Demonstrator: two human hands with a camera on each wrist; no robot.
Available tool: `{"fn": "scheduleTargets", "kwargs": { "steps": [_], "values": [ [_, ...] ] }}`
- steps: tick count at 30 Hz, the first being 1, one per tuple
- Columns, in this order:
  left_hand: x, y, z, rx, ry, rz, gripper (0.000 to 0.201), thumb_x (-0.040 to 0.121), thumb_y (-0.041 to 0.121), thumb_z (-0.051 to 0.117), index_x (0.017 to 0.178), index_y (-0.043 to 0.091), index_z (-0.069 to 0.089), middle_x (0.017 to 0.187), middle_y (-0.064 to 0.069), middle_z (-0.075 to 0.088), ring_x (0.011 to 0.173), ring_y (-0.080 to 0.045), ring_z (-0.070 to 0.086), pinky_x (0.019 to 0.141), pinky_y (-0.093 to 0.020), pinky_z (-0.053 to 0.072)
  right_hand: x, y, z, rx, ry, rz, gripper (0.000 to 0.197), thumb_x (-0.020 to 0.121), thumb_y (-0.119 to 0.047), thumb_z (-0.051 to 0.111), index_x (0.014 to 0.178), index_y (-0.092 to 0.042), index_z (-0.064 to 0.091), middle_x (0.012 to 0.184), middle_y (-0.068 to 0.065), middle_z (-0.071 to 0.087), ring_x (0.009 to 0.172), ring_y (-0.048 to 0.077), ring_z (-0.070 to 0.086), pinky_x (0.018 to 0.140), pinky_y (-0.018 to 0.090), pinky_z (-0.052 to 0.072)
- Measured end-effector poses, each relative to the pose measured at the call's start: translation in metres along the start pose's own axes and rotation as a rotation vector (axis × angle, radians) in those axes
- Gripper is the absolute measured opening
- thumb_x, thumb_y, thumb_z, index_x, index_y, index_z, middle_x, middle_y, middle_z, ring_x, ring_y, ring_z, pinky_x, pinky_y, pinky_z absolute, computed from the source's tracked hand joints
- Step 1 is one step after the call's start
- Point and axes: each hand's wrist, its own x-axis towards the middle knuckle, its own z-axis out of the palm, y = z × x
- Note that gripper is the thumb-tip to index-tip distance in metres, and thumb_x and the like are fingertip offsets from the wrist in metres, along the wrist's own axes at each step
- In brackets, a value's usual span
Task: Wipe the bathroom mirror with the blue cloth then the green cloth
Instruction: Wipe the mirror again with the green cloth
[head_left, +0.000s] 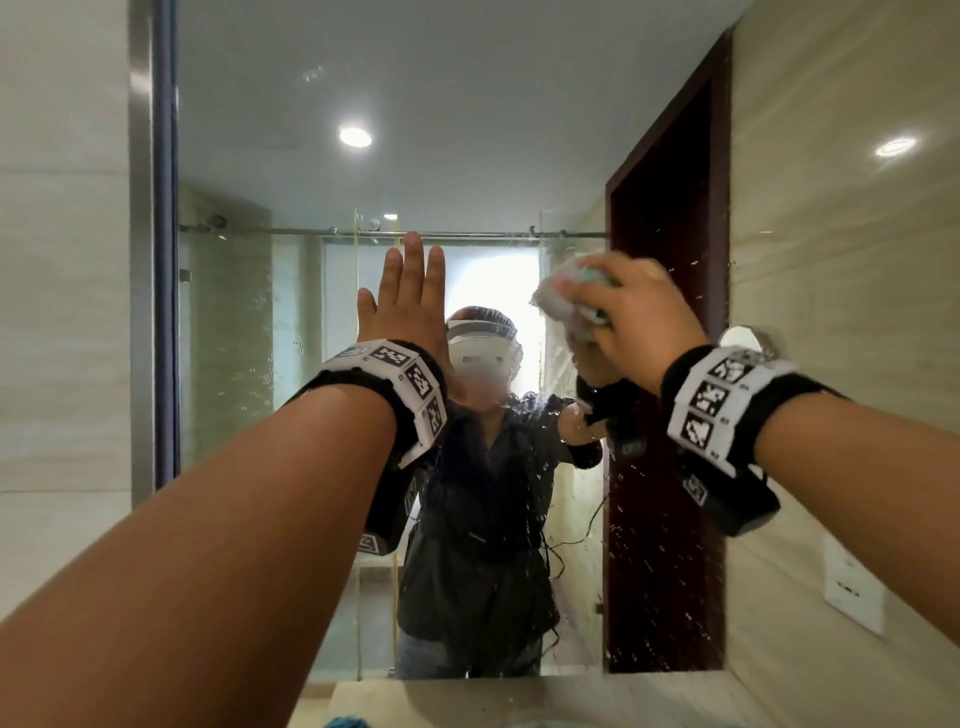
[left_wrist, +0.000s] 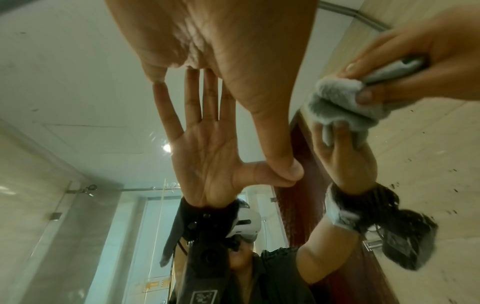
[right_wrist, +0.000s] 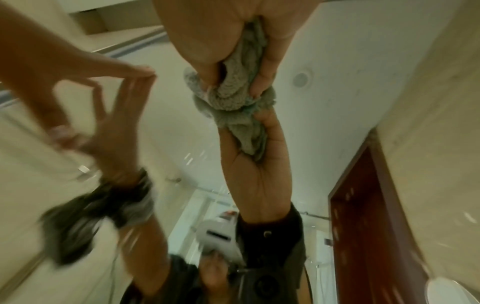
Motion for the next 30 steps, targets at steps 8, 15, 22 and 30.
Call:
{"fn": "scheduleTargets", "kwargs": {
  "steps": [8,15,22,30],
  "values": [
    [0.001,-0.001,0.001,0.002,0.010,0.004,0.155,0.047,0.068,0.079,0.142,0.014,-0.031,0.149,-0.005,-0.037,0.141,-0.025,-0.026,0.116,-0.051,0.002,0.005,-0.026,0.014,0.083,0.079,0.180,0.042,0.088,-0.009,0.052,0.125,-0.029,0.056,0.137,0.002,0.039,0.121,0.032,0.033,0.105,0.037,0.035],
    [0.000,0.001,0.000,-0.022,-0.005,-0.009,0.155,0.047,0.067,0.080,0.143,0.015,-0.029,0.149,-0.003,-0.037,0.141,-0.024,-0.027,0.116,-0.052,0.004,-0.009,-0.016,0.012,0.046,-0.035,0.031,0.048,0.087,-0.013,0.057,0.130,-0.033,0.052,0.140,-0.002,0.038,0.123,0.029,0.032,0.105,0.040,0.035],
    [0.001,-0.002,0.002,-0.020,0.008,-0.002,0.155,0.047,0.067,0.080,0.143,0.016,-0.030,0.149,-0.003,-0.038,0.141,-0.024,-0.026,0.116,-0.052,0.003,-0.012,-0.023,0.016,0.060,0.049,0.131,0.048,0.085,-0.007,0.058,0.127,-0.029,0.054,0.141,-0.001,0.040,0.123,0.031,0.035,0.103,0.037,0.034],
    [-0.011,0.013,-0.001,0.025,0.012,-0.052,0.145,0.058,0.062,0.079,0.143,0.018,-0.030,0.147,-0.009,-0.040,0.139,-0.030,-0.029,0.111,-0.057,-0.004,-0.041,-0.028,0.034,0.008,-0.059,-0.019,0.056,0.082,-0.005,0.063,0.130,-0.033,0.050,0.141,-0.005,0.040,0.121,0.029,0.039,0.094,0.046,0.047]
  ]
}}
